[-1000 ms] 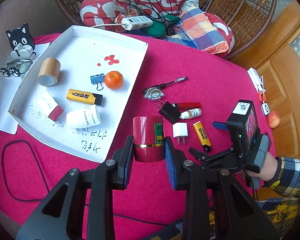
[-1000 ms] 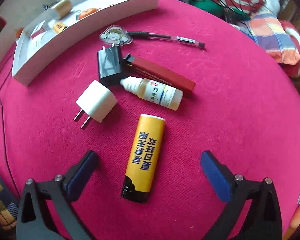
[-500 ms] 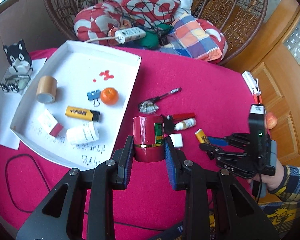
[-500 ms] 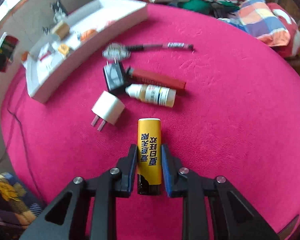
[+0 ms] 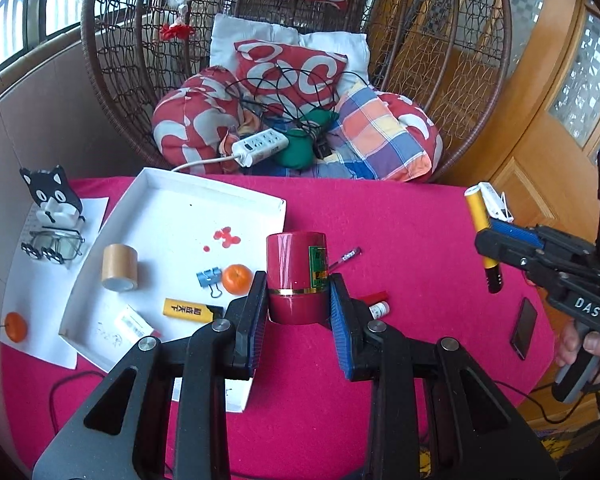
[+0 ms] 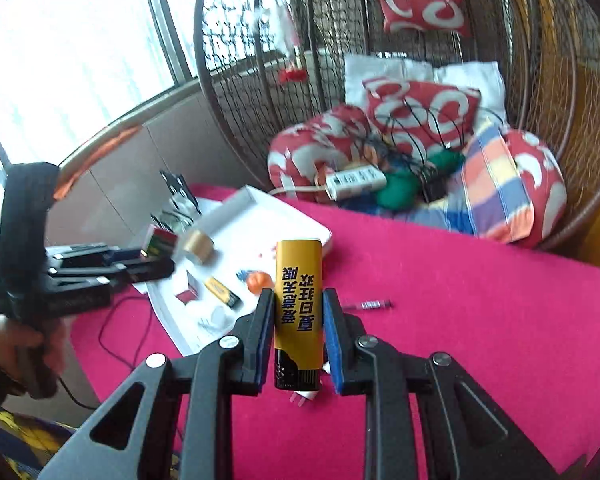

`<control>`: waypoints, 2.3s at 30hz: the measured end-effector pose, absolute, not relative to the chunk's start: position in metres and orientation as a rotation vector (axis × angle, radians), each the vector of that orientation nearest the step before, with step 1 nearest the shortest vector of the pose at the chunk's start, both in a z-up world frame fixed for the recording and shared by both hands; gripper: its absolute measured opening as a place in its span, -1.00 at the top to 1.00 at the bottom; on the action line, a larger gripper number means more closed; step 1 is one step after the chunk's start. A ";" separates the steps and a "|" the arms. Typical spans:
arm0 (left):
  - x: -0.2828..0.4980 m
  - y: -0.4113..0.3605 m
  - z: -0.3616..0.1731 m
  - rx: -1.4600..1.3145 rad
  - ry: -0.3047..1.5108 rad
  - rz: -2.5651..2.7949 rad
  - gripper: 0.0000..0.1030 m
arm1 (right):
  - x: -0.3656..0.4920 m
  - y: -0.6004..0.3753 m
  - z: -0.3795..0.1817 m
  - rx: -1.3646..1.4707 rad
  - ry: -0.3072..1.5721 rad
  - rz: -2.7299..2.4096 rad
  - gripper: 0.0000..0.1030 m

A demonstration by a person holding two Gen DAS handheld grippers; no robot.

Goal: Organize rigid objects
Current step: 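Carry can and yellow tube over the white tray and open both tools, then move the left tool to the white plug adapter and grasp it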

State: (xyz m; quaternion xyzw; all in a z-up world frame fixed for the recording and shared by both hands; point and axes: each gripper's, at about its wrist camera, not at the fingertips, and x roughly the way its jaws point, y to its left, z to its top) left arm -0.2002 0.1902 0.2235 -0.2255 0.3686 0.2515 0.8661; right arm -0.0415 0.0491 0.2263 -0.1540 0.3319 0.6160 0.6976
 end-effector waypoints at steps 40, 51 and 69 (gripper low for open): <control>-0.231 0.354 0.128 -0.672 0.960 0.639 0.44 | -0.108 0.261 0.123 -0.427 1.103 1.258 0.54; -0.256 0.367 0.136 -0.673 0.905 0.774 -0.64 | -0.121 0.265 0.129 -0.435 1.021 1.254 -0.52; -0.252 0.312 0.169 -0.628 0.834 0.766 -0.86 | -0.099 0.206 0.157 -0.365 0.898 1.199 -1.00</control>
